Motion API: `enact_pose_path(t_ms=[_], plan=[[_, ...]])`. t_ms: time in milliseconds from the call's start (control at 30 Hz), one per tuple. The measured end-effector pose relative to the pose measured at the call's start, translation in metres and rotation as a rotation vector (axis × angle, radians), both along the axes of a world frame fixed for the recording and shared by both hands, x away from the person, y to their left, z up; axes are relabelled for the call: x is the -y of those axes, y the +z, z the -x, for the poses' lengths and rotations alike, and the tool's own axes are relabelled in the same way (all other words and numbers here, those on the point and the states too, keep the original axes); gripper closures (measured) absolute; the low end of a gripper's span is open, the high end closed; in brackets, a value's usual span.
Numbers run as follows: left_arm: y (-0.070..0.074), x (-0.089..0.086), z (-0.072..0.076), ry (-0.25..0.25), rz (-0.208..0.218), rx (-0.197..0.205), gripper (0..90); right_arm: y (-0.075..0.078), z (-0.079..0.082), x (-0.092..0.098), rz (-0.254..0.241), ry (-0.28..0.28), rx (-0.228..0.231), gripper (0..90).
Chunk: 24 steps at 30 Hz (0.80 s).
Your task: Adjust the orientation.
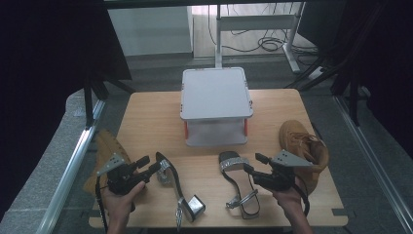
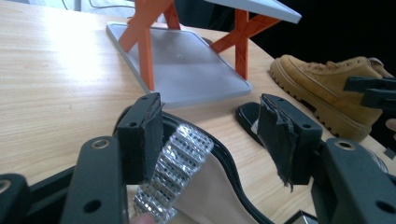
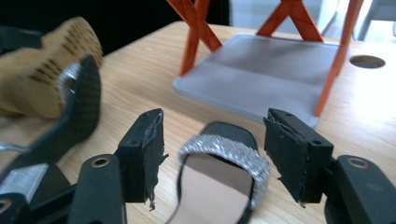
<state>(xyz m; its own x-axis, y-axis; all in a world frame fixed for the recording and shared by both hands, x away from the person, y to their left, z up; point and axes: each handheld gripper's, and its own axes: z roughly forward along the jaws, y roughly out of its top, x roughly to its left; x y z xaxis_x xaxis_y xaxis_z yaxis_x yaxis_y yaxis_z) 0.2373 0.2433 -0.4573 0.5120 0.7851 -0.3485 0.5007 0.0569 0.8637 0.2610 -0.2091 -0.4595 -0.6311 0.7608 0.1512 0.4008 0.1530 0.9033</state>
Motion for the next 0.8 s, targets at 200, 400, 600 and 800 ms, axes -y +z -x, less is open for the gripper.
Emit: enact_pose_path(t_ms=[200, 400, 600, 800], plan=[[0.000, -0.001, 0.004, -0.002, -0.006, 0.006, 41.1, -0.006, 0.000, -0.003, 0.023, -0.001, -0.012, 36.9], [-0.001, -0.003, 0.005, 0.000, -0.010, -0.009, 53.8, -0.013, -0.003, 0.000, 0.024, -0.025, -0.053, 36.2], [-0.002, -0.005, 0.005, -0.014, -0.020, -0.046, 81.0, -0.016, -0.005, 0.004, 0.016, -0.054, -0.076, 36.1], [-0.003, -0.006, 0.005, -0.016, -0.034, -0.072, 89.3, -0.015, -0.004, 0.007, 0.017, -0.068, -0.069, 35.0]])
